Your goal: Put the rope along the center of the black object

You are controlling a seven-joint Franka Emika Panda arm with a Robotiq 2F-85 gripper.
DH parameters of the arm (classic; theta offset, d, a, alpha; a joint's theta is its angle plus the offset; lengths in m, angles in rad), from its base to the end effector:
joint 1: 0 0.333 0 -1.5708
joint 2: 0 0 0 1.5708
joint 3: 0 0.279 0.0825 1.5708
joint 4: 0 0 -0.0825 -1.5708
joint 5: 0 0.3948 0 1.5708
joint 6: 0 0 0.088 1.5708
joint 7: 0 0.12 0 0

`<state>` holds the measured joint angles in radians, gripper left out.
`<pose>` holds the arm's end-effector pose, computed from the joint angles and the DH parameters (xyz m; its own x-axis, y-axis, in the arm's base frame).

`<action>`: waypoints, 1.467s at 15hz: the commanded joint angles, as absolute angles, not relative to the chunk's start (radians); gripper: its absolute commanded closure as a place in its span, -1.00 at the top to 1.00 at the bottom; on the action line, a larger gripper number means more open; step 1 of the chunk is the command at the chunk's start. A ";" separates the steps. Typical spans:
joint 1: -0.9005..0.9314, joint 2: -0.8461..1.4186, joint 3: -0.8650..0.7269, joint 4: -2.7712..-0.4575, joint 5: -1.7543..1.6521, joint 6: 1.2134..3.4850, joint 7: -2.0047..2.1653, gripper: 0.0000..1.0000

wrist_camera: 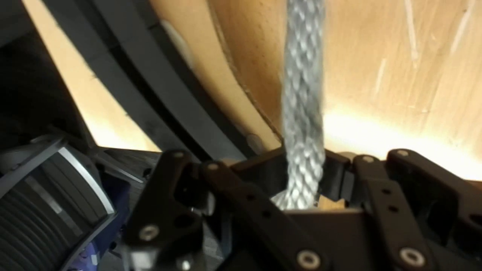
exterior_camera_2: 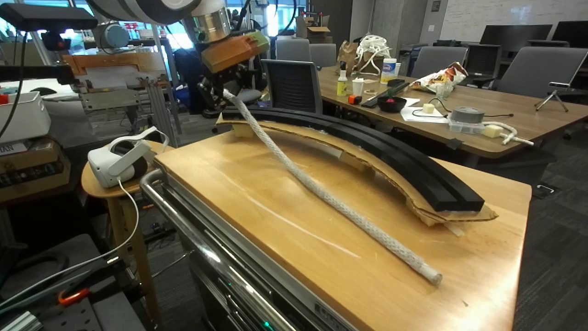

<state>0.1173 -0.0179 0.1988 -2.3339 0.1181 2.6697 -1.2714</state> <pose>0.5214 0.1675 0.3239 0.0489 0.9824 0.1802 0.9477 -0.1026 0.3021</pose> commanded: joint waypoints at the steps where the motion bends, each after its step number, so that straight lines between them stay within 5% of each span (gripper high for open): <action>1: 0.117 0.001 0.166 -2.272 -0.084 2.705 -1.150 -1.00; 6: 0.129 0.153 0.136 -2.102 -0.405 2.627 -0.928 -1.00; 15: 0.132 0.279 0.230 -1.888 -0.216 2.175 -1.297 -1.00; 22: 0.178 0.257 0.199 -1.897 -0.402 2.340 -1.171 -1.00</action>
<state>0.1478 0.2620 0.2228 -1.9033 -0.3258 2.2772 -1.2285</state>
